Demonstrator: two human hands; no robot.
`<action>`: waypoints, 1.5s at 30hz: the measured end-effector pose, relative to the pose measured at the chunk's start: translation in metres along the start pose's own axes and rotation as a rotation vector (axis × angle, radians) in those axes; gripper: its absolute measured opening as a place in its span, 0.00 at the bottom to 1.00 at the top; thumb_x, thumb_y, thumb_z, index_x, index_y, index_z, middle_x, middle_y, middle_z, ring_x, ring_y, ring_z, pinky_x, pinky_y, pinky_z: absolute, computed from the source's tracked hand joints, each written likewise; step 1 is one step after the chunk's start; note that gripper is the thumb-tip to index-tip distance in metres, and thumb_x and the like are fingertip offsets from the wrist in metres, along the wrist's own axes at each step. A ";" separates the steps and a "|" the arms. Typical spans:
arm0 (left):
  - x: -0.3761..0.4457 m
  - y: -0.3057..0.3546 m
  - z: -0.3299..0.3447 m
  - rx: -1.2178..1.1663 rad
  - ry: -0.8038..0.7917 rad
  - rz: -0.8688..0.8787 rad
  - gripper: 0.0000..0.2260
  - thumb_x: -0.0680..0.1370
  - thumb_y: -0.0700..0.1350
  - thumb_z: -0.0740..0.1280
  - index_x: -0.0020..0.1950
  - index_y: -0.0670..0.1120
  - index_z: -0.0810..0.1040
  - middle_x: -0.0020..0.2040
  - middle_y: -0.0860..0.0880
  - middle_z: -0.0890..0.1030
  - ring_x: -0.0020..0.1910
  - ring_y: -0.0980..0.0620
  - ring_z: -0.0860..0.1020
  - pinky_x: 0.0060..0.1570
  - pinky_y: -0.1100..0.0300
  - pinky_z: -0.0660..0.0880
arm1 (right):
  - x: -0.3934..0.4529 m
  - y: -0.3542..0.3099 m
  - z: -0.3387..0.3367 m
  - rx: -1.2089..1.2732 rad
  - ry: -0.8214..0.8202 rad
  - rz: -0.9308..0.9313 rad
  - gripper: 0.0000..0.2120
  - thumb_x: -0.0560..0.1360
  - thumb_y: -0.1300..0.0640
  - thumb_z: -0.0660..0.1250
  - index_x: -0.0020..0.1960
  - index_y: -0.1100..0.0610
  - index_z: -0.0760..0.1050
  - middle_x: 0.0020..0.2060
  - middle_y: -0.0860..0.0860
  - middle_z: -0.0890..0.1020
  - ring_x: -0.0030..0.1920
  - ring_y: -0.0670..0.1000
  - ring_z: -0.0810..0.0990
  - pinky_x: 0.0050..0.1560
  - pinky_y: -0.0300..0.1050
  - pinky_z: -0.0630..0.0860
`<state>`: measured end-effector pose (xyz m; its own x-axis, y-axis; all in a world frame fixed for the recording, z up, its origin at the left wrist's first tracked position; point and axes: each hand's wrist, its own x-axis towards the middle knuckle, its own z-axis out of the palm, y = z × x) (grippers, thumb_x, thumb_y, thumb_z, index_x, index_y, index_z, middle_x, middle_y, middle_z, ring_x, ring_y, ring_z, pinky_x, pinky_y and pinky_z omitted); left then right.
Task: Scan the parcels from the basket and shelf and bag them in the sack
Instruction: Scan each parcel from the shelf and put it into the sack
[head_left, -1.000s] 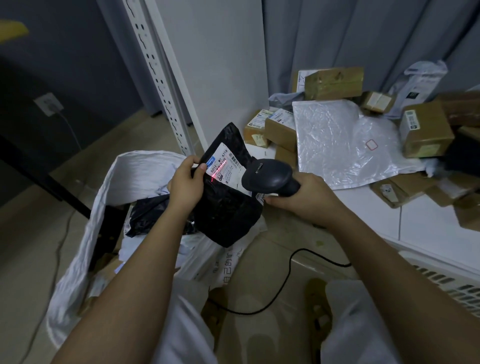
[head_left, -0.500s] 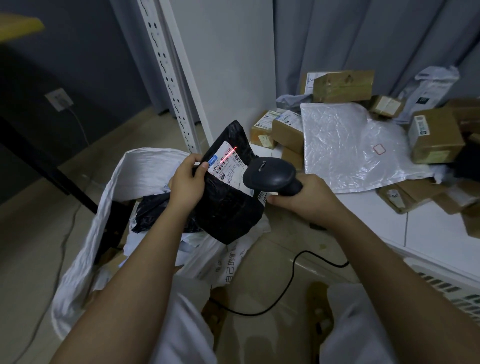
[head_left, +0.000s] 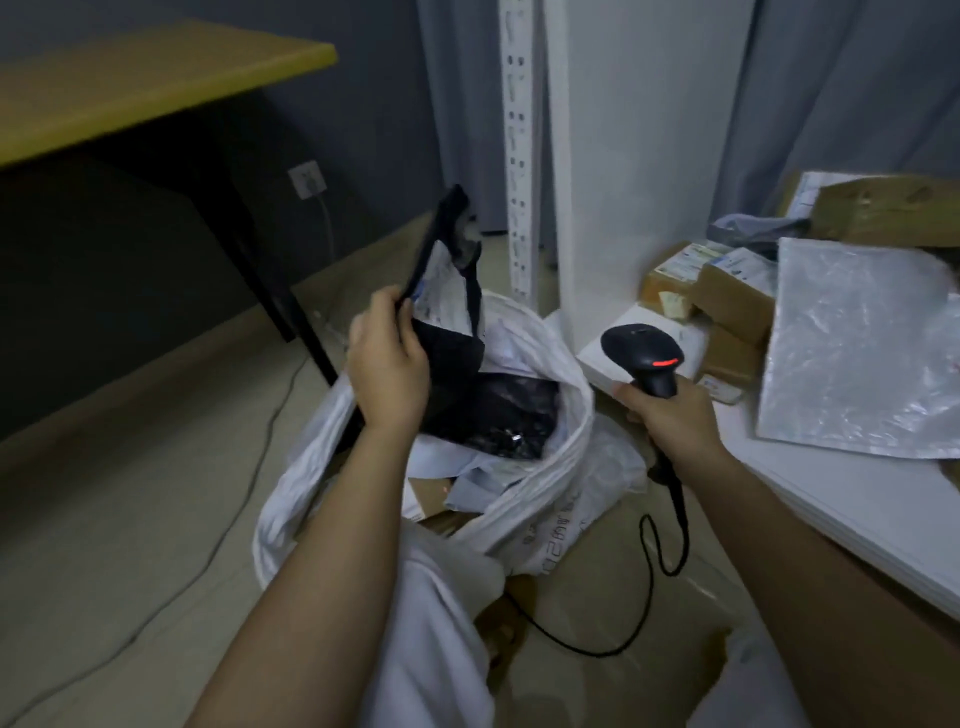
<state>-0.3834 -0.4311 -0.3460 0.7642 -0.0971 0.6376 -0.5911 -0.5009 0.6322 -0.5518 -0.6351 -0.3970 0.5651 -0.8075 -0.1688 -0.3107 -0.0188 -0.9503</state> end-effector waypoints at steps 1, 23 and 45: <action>0.000 -0.006 0.004 0.022 -0.067 0.039 0.08 0.81 0.41 0.59 0.57 0.42 0.75 0.45 0.45 0.78 0.45 0.50 0.73 0.41 0.59 0.64 | 0.002 0.003 0.011 0.017 0.002 0.017 0.14 0.68 0.49 0.76 0.42 0.59 0.78 0.36 0.56 0.81 0.38 0.55 0.79 0.40 0.47 0.72; -0.041 -0.105 0.136 0.190 -1.480 -0.089 0.26 0.82 0.57 0.57 0.78 0.56 0.55 0.79 0.55 0.45 0.78 0.46 0.43 0.75 0.50 0.44 | 0.058 -0.021 0.021 -0.112 -0.119 -0.029 0.11 0.68 0.64 0.76 0.47 0.55 0.77 0.38 0.51 0.80 0.35 0.51 0.77 0.39 0.45 0.75; -0.069 0.129 0.154 -0.398 -0.849 -0.051 0.10 0.80 0.38 0.59 0.57 0.45 0.79 0.51 0.52 0.79 0.51 0.54 0.76 0.49 0.68 0.67 | 0.004 0.017 -0.148 0.236 0.269 0.166 0.10 0.72 0.58 0.74 0.50 0.58 0.76 0.40 0.54 0.82 0.35 0.50 0.81 0.33 0.42 0.71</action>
<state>-0.4720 -0.6217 -0.3765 0.6313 -0.7566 0.1701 -0.4768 -0.2057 0.8546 -0.6677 -0.7254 -0.3748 0.2917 -0.9144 -0.2808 -0.1795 0.2360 -0.9550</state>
